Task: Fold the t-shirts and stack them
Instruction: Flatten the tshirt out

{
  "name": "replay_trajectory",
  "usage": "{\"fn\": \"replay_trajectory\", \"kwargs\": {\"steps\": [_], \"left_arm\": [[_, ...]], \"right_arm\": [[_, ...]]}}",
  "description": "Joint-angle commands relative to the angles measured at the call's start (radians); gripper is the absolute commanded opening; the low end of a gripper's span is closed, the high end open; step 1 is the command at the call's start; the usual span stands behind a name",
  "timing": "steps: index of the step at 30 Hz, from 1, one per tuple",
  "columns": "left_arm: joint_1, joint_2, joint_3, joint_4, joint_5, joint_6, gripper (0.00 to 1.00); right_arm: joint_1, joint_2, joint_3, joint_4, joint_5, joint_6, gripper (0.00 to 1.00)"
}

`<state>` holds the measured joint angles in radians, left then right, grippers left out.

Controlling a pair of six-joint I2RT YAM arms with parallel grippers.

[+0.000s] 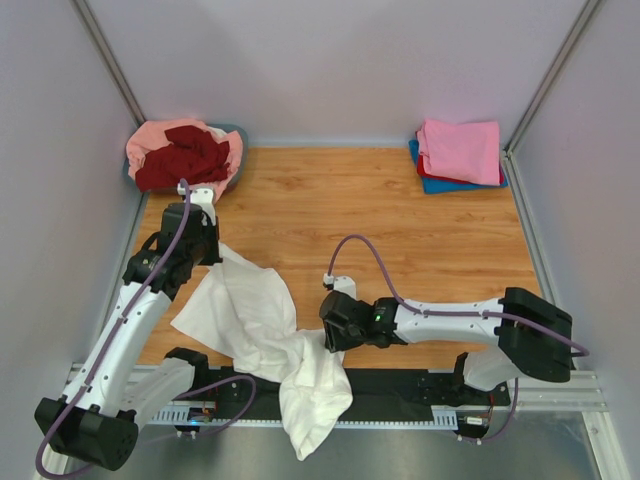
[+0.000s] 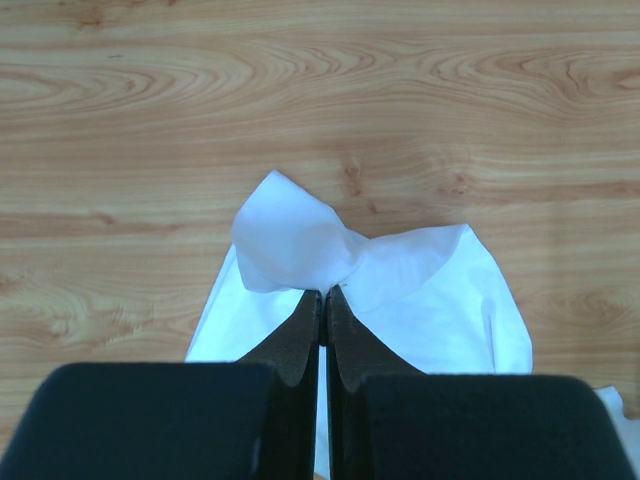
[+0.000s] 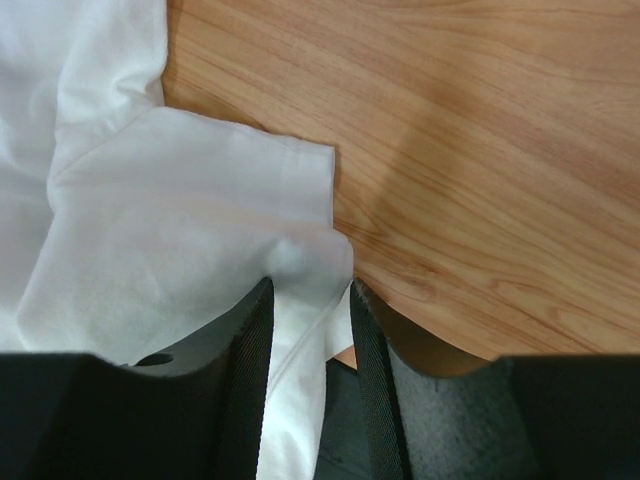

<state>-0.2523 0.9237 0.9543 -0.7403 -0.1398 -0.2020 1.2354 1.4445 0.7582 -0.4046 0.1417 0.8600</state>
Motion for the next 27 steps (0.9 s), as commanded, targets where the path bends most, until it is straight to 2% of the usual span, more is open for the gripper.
{"fn": "replay_trajectory", "kwargs": {"steps": [1, 18, 21, 22, 27], "left_arm": [[0.007, -0.005, 0.000, 0.030, 0.005, 0.016, 0.00], [0.007, 0.000, 0.000, 0.027, 0.002, 0.016, 0.00], [0.007, 0.000, 0.000, 0.025, 0.000, 0.016, 0.00], [0.007, -0.002, 0.000, 0.025, -0.001, 0.016, 0.00], [0.007, -0.006, 0.000, 0.022, -0.012, 0.018, 0.00]], "right_arm": [[-0.007, 0.013, 0.026, 0.030, -0.007, -0.001, 0.38], [-0.016, 0.005, 0.070, 0.003, 0.013, -0.030, 0.18], [-0.016, 0.004, 0.093, -0.033, 0.030, -0.048, 0.08], [-0.016, 0.002, 0.107, -0.045, 0.033, -0.053, 0.00], [-0.014, -0.028, 0.138, -0.089, 0.061, -0.084, 0.00]]}}
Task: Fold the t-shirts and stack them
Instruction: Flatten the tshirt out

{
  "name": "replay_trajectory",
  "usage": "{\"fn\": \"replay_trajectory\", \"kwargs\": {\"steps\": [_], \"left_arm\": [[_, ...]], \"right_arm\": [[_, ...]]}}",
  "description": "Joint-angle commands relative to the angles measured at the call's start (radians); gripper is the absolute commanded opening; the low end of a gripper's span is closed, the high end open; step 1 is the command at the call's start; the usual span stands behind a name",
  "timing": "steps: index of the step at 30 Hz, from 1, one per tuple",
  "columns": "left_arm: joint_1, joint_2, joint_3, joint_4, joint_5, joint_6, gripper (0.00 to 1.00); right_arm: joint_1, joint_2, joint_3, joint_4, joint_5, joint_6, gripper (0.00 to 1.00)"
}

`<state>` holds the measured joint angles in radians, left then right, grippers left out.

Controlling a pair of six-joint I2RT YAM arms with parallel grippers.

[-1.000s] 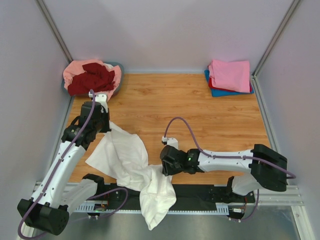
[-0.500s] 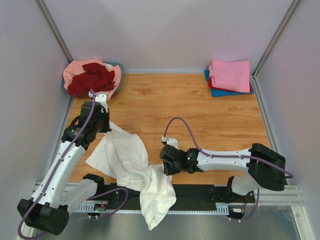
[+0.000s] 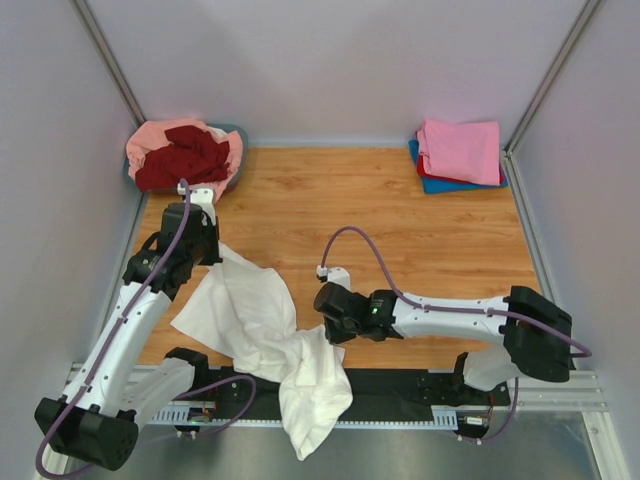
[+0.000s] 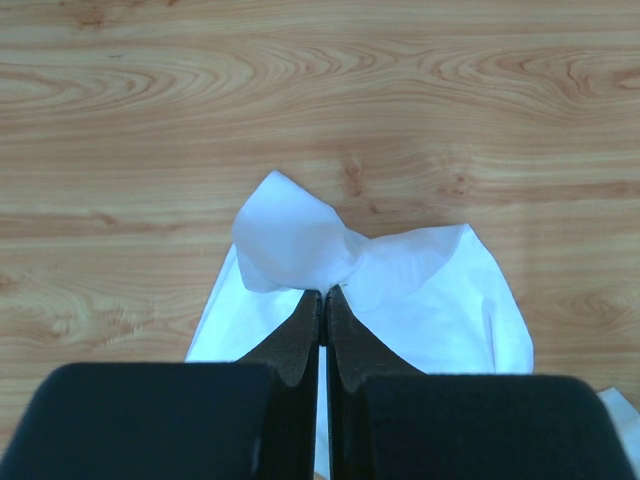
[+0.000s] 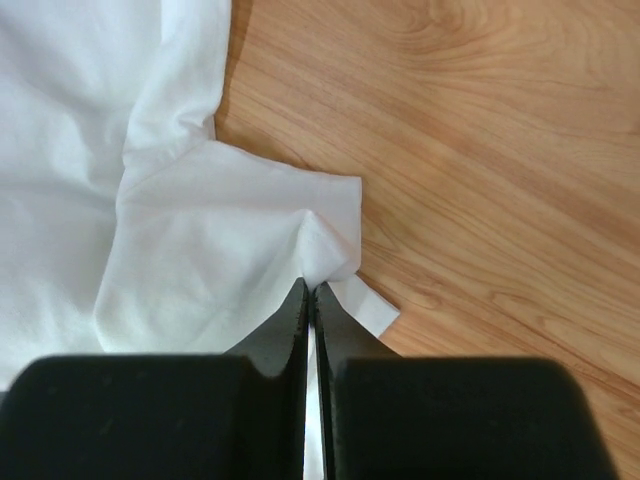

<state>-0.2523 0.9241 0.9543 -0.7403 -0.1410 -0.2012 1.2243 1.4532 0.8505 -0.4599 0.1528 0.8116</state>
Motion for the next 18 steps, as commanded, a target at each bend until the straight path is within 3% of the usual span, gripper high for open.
{"fn": "replay_trajectory", "kwargs": {"steps": [1, 7, 11, 15, 18], "left_arm": [[0.007, -0.007, 0.000, 0.022, -0.012, 0.016, 0.00], [0.007, -0.079, 0.135, -0.120, 0.055, -0.029, 0.00], [0.007, -0.160, 0.300, -0.235, 0.093, -0.049, 0.00], [0.007, -0.192, 0.542, -0.294, 0.214, -0.050, 0.00], [0.007, -0.220, 0.651, -0.251, 0.406, -0.076, 0.00]], "right_arm": [[-0.005, -0.050, 0.067, -0.078, 0.083, -0.046, 0.00], [-0.005, -0.261, 0.296, -0.444, 0.318, -0.135, 0.01], [-0.005, -0.493, 0.508, -0.606, 0.370, -0.209, 0.00], [-0.005, -0.628, 0.680, -0.617, 0.248, -0.343, 0.00], [-0.005, -0.660, 0.826, -0.649, 0.137, -0.417, 0.00]]}}
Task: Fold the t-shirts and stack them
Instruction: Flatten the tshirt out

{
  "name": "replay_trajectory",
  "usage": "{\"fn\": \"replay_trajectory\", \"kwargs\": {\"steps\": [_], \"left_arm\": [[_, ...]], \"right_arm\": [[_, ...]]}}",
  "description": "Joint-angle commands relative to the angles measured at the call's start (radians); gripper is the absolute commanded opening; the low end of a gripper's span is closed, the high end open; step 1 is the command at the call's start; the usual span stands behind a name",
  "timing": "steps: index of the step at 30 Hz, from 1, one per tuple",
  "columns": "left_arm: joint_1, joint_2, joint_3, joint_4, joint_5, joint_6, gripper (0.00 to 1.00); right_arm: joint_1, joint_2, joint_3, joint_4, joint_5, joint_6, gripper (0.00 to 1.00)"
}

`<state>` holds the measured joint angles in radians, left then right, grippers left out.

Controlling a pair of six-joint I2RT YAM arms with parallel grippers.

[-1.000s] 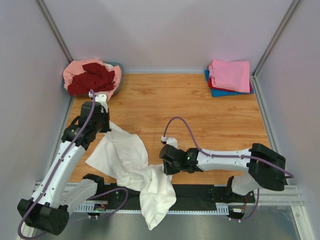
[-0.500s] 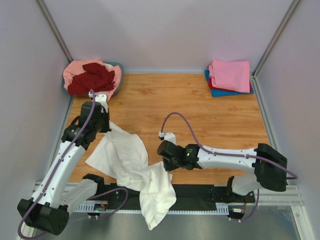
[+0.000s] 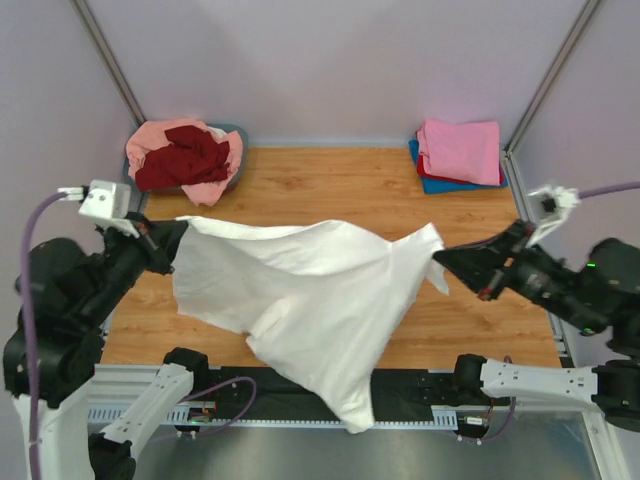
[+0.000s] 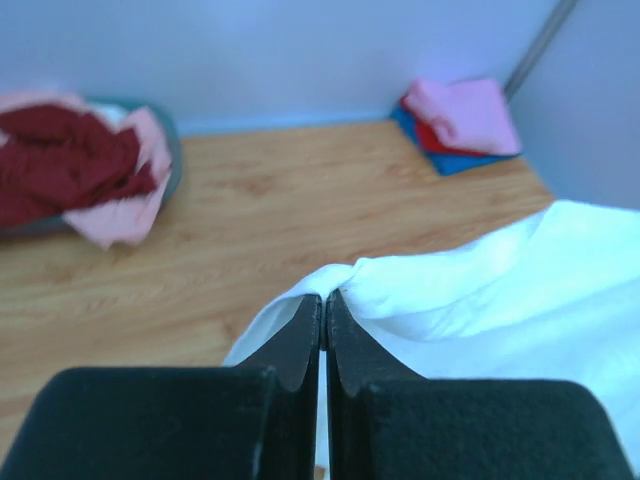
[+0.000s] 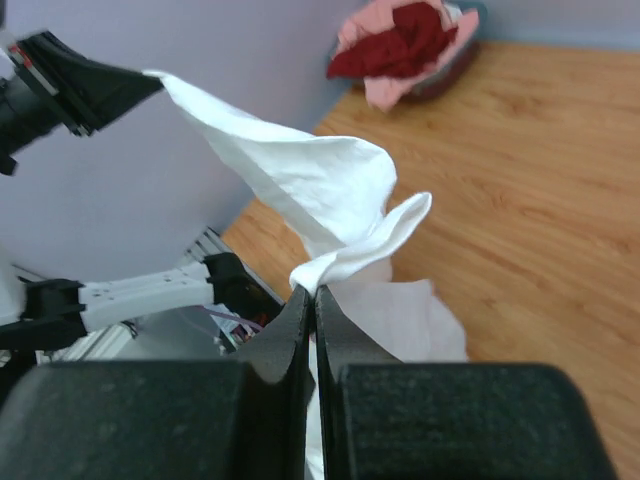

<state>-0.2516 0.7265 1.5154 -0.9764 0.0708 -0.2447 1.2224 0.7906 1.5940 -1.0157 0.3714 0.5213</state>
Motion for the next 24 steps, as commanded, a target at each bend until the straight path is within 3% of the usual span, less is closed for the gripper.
{"fn": "replay_trajectory", "kwargs": {"steps": [1, 6, 9, 13, 15, 17, 20, 21, 22, 24], "left_arm": [[0.006, -0.028, 0.113, -0.002, 0.277, -0.037, 0.00], [0.006, -0.044, 0.242, 0.030, 0.340, -0.038, 0.00], [0.006, -0.035, 0.256, 0.044, 0.310, -0.028, 0.00], [0.006, 0.025, 0.243, 0.053, 0.204, -0.022, 0.00], [0.006, 0.074, 0.217, 0.085, 0.166, -0.021, 0.00], [0.006, 0.126, 0.181, 0.142, 0.139, -0.016, 0.00], [0.006, 0.206, 0.114, 0.249, 0.123, -0.007, 0.00], [0.006, 0.237, 0.100, 0.275, 0.107, 0.005, 0.00], [0.008, 0.276, 0.095, 0.288, 0.031, 0.013, 0.00], [0.031, 0.455, 0.112, 0.291, -0.017, 0.037, 0.00]], "right_arm": [[-0.003, 0.012, 0.124, -0.115, -0.086, -0.139, 0.00], [-0.003, 0.076, 0.409, -0.237, -0.017, -0.271, 0.00], [-0.003, 0.131, 0.500, -0.253, 0.186, -0.364, 0.00], [-0.003, 0.249, 0.459, -0.147, 0.505, -0.584, 0.00], [-0.015, 0.285, 0.393, 0.019, 0.613, -0.694, 0.00], [-0.177, 0.350, 0.356, 0.094, 0.546, -0.768, 0.01], [-0.507, 0.458, 0.348, 0.160, 0.217, -0.689, 0.00], [-0.591, 0.499, 0.356, 0.201, 0.022, -0.666, 0.01], [-0.739, 0.604, 0.366, 0.222, -0.077, -0.644, 0.01], [-0.845, 0.759, 0.460, 0.264, -0.258, -0.592, 0.00]]}}
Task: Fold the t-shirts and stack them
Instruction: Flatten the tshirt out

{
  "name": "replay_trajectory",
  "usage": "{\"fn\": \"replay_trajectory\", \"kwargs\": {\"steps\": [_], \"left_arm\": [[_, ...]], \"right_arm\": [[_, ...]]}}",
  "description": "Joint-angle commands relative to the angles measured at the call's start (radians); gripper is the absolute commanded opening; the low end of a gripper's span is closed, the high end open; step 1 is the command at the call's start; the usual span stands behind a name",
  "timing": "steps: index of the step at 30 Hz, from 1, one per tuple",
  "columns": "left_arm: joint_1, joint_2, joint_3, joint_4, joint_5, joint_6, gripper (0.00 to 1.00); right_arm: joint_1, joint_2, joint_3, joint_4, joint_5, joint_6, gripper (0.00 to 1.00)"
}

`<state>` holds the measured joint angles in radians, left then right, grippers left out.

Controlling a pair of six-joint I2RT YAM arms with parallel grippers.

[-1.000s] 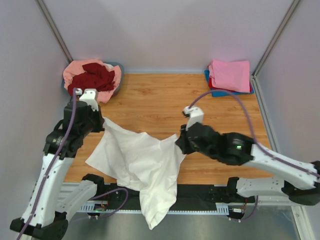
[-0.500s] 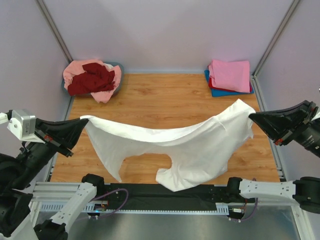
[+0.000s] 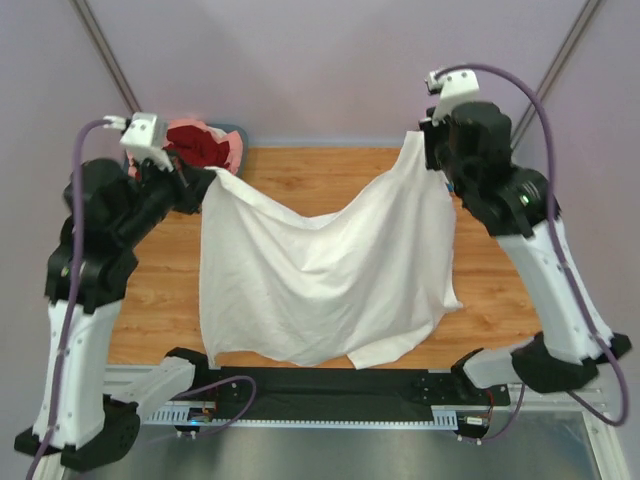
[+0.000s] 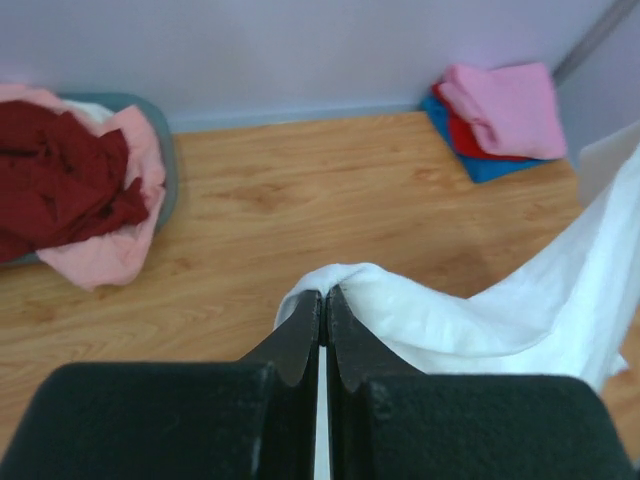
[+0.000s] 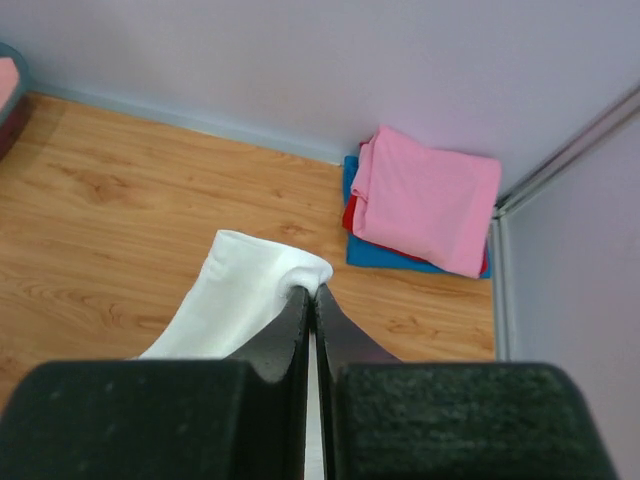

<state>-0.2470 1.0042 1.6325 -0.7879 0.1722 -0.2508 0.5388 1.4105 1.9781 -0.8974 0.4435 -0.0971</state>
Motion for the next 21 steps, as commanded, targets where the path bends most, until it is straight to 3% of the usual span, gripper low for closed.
{"fn": "replay_trajectory", "kwargs": {"steps": [1, 2, 3, 4, 5, 6, 7, 8, 9, 10, 15, 21], "left_arm": [[0.088, 0.253, 0.004, 0.111, -0.117, 0.029, 0.00], [0.122, 0.421, 0.033, 0.113, -0.100, 0.006, 0.00], [0.162, 0.512, 0.061, 0.111, -0.090, -0.022, 0.00], [0.228, 0.606, 0.105, 0.051, -0.030, -0.080, 0.00], [0.241, 0.777, 0.215, 0.009, -0.002, -0.102, 0.04], [0.264, 0.836, 0.248, -0.014, 0.001, -0.111, 0.11], [0.265, 0.871, 0.259, -0.002, -0.014, -0.116, 0.40], [0.264, 0.892, 0.248, 0.012, -0.013, -0.122, 0.57], [0.264, 0.884, 0.233, 0.027, 0.012, -0.125, 0.79], [0.258, 0.846, 0.215, 0.059, 0.015, -0.116, 0.99], [0.192, 0.703, 0.132, 0.044, -0.017, -0.065, 1.00], [0.086, 0.450, -0.133, 0.052, -0.065, -0.070, 1.00]], "right_arm": [[-0.222, 0.332, 0.129, 0.150, -0.347, 0.031, 0.00], [-0.246, 0.443, 0.218, 0.144, -0.353, 0.039, 0.00], [-0.261, 0.561, 0.452, 0.080, -0.345, 0.045, 0.00], [-0.278, 0.805, 0.635, 0.028, -0.332, 0.053, 0.01], [-0.284, 0.917, 0.791, -0.013, -0.322, 0.063, 0.11], [-0.292, 0.983, 0.823, 0.021, -0.359, 0.112, 0.33], [-0.312, 0.957, 0.729, 0.085, -0.397, 0.140, 0.54], [-0.315, 0.918, 0.631, 0.153, -0.410, 0.163, 0.85], [-0.315, 0.854, 0.478, 0.235, -0.390, 0.186, 0.95], [-0.315, 0.834, 0.447, 0.244, -0.396, 0.195, 1.00], [-0.293, 0.721, 0.363, 0.141, -0.408, 0.212, 1.00], [-0.272, 0.396, -0.102, 0.270, -0.408, 0.243, 1.00]]}}
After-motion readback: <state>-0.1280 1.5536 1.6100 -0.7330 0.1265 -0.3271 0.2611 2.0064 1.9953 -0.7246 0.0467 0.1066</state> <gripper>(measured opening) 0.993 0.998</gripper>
